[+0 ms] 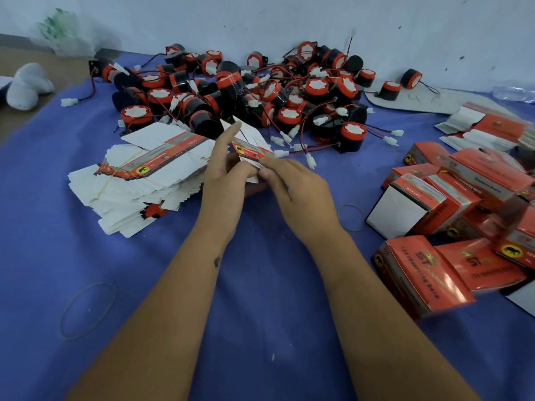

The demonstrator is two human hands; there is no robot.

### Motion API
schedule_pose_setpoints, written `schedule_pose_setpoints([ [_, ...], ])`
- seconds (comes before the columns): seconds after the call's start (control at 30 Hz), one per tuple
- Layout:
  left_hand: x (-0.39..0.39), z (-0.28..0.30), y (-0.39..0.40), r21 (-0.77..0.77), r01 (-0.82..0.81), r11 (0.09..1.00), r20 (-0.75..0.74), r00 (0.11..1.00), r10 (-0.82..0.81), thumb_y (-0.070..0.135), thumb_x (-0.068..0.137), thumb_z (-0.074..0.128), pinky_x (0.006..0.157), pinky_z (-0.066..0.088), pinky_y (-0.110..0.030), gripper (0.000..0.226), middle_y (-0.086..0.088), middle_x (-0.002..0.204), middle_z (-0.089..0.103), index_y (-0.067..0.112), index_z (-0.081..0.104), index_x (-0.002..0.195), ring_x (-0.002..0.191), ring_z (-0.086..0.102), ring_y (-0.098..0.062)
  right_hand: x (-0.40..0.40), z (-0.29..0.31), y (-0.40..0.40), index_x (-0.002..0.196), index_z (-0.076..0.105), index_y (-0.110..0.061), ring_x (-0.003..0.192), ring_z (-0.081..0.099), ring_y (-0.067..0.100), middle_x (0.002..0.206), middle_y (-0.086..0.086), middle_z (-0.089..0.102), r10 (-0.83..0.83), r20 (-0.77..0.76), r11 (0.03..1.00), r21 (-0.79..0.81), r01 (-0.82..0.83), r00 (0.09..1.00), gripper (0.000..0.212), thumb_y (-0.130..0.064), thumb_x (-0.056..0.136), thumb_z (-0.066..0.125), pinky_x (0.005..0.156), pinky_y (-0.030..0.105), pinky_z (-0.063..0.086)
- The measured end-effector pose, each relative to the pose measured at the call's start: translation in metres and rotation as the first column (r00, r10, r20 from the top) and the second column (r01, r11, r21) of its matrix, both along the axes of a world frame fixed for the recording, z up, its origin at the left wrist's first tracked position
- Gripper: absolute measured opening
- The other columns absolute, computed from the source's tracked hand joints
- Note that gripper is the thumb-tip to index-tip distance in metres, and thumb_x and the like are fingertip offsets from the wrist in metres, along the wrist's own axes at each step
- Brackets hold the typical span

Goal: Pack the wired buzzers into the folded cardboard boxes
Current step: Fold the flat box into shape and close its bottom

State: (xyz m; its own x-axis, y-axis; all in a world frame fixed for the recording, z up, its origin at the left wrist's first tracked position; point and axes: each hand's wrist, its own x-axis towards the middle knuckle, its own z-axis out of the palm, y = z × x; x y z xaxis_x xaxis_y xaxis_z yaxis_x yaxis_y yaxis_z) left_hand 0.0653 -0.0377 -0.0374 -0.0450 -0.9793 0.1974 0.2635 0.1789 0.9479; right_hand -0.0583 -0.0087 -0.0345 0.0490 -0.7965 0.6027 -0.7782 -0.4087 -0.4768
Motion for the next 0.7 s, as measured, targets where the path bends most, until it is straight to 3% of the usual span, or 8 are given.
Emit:
schedule_pose_setpoints([
  [0.13,-0.0036,-0.0004,0.0025,-0.024,-0.138,0.99,0.163,0.977,0.14,0.002,0.086,0.056,0.075,0.057,-0.024,0.057,0.001,0.122,0.062,0.039,0.054,0.129,0.107,0.063,-0.015,0.0027,-0.0009,-0.0014,0.117,0.068,-0.005,0.077,0.066,0.035,0.099,0.011,0.072,-0.141,-0.237,0.978,-0.186,0.098,0.961,0.03,-0.007,0.087,0.064,0.05,0.039,0.052],
  [0.23,-0.0044,0.0002,0.0025,-0.082,-0.221,0.972,0.298,0.925,0.235,0.007,0.088,0.059,0.092,0.054,-0.027,0.057,0.012,0.125,0.059,0.029,0.05,0.14,0.111,0.058,-0.005,0.0058,-0.0025,-0.0017,0.108,0.071,-0.002,0.074,0.069,0.032,0.096,0.012,0.073,-0.173,-0.257,0.941,-0.327,0.083,0.951,0.032,-0.001,0.076,0.074,0.047,0.033,0.052],
  [0.3,-0.0052,0.0015,0.0049,-0.125,-0.21,0.97,0.35,0.905,0.241,0.007,0.088,0.06,0.098,0.047,-0.019,0.057,0.016,0.129,0.055,0.025,0.049,0.142,0.116,0.055,-0.004,0.006,-0.0012,-0.0019,0.106,0.071,0.002,0.083,0.071,0.034,0.104,0.016,0.072,-0.142,-0.167,0.932,-0.354,0.076,0.976,0.03,0.0,0.076,0.074,0.054,0.038,0.057],
  [0.4,-0.0068,0.0016,0.0075,-0.206,-0.169,0.964,0.448,0.859,0.247,0.005,0.09,0.058,0.096,0.035,-0.001,0.05,0.016,0.129,0.053,0.02,0.054,0.138,0.119,0.047,0.004,0.0033,0.0,-0.0014,0.105,0.071,0.002,0.098,0.068,0.03,0.109,0.016,0.07,-0.092,-0.026,0.933,-0.352,0.077,0.995,0.023,-0.005,0.083,0.07,0.07,0.036,0.058],
  [0.5,-0.0046,0.0018,0.0056,-0.191,-0.143,0.971,0.468,0.856,0.219,0.002,0.089,0.053,0.099,0.041,-0.01,0.049,0.006,0.131,0.059,0.019,0.06,0.134,0.118,0.053,0.001,0.0066,-0.0007,-0.0003,0.105,0.069,0.002,0.105,0.057,0.017,0.111,0.015,0.068,-0.017,0.043,0.945,-0.326,0.03,0.999,0.022,-0.005,0.085,0.071,0.084,0.02,0.047],
  [0.57,-0.0033,0.0023,0.0061,-0.198,-0.155,0.968,0.454,0.861,0.231,0.0,0.087,0.053,0.091,0.041,-0.006,0.048,0.004,0.125,0.063,0.023,0.065,0.127,0.109,0.056,0.006,0.0081,-0.001,-0.0004,0.105,0.068,0.002,0.105,0.055,0.015,0.111,0.014,0.067,0.028,0.078,0.952,-0.305,-0.003,0.997,0.022,-0.003,0.084,0.067,0.088,0.015,0.043],
  [0.7,-0.0042,0.0044,0.0091,-0.265,-0.147,0.953,0.472,0.842,0.261,-0.002,0.087,0.053,0.091,0.042,-0.006,0.045,0.007,0.122,0.067,0.023,0.07,0.12,0.113,0.057,-0.002,0.0022,-0.0011,-0.0024,0.12,0.063,-0.008,0.12,0.05,0.02,0.129,0.008,0.055,-0.037,0.15,0.991,-0.122,0.055,0.988,0.043,-0.007,0.077,0.057,0.097,0.027,0.042],
])
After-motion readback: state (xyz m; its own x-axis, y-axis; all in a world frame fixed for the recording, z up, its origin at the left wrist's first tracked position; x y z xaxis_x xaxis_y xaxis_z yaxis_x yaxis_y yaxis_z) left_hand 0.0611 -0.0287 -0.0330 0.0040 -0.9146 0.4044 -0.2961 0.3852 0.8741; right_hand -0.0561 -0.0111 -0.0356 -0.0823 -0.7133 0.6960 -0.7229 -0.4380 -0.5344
